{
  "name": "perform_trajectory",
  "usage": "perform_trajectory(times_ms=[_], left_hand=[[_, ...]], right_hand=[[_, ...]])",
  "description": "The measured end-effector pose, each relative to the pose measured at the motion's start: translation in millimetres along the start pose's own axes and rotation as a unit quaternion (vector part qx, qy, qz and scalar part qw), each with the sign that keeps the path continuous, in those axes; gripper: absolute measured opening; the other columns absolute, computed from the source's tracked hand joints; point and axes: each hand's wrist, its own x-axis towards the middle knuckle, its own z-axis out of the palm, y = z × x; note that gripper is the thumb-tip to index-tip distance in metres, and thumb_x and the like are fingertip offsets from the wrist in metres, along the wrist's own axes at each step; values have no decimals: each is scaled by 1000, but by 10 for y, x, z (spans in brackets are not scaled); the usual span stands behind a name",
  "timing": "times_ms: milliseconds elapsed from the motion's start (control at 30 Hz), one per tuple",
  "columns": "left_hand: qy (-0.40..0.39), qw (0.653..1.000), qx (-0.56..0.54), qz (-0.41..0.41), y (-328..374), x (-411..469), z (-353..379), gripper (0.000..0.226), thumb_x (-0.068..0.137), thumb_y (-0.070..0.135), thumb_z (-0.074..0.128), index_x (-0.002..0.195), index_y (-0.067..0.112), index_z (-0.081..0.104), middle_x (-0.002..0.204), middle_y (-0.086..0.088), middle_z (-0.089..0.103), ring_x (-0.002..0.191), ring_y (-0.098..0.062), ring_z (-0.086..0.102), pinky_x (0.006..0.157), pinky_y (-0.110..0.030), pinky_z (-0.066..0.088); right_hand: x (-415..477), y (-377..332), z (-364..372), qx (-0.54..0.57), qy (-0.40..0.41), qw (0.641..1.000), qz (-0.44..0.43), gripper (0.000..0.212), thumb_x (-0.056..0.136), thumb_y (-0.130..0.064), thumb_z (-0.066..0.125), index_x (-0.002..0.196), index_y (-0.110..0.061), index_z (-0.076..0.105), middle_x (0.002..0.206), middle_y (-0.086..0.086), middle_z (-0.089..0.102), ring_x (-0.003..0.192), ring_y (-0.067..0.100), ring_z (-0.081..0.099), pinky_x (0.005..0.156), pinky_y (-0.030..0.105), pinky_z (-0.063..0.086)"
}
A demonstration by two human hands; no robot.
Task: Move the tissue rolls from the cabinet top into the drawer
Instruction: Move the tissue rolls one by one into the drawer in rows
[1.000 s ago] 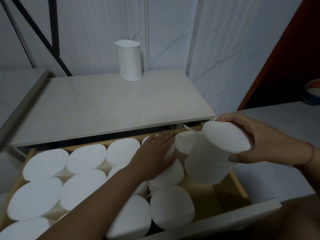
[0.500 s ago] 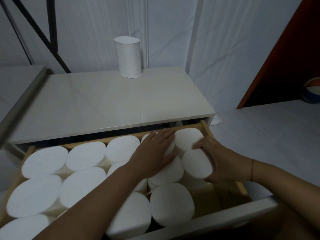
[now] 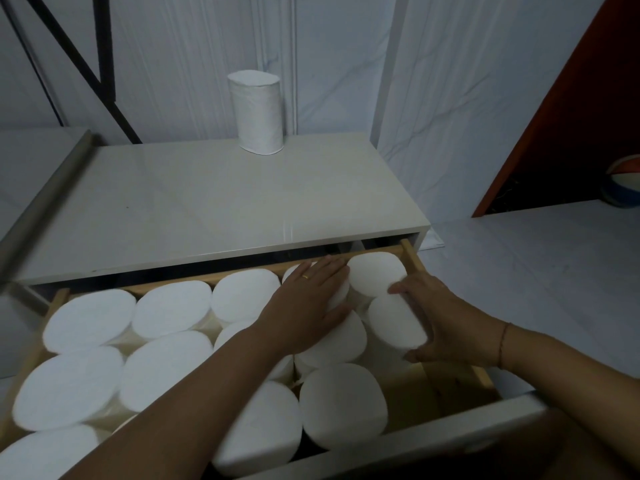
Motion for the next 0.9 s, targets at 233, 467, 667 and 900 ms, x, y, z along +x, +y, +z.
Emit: perform_trajectory(times_ms=[233, 467, 667, 900], left_hand=[[-9, 1000, 8, -5, 6, 5, -4, 63, 95, 54, 28, 149, 24, 17, 158, 5, 15, 145, -9, 7, 118, -29, 1], [-15, 1000, 6, -13, 22, -7, -21, 63, 95, 53, 30, 149, 26, 13, 159, 6, 10, 145, -9, 3, 113, -24, -8], [8, 998, 59, 1, -2, -90, -153, 64, 95, 53, 27, 150, 23, 12, 159, 4, 3, 145, -12, -7, 118, -34, -7], [52, 982, 135, -124, -467, -348, -451, 67, 93, 57, 17, 150, 22, 10, 159, 2, 7, 146, -16, -5, 118, -41, -3]], right_hand=[[-4, -26, -99, 9, 24, 1000, -15, 98, 57, -74, 64, 136, -42, 16, 144, -16, 17, 127, 9, 24, 107, 33, 33], [120, -137, 144, -97, -1, 995, -15, 78, 83, -68, 21, 143, -32, -12, 155, -6, -18, 144, 14, -15, 120, 36, 2], [269, -199, 87, -97, 17, 995, -36, 82, 80, -71, 14, 147, -26, -4, 156, -2, -11, 145, 14, -9, 118, 29, -5], [1147, -533, -250, 151, 152, 977, -4, 79, 84, -54, 43, 146, -12, 22, 156, 4, 18, 143, 14, 16, 117, 27, 11]])
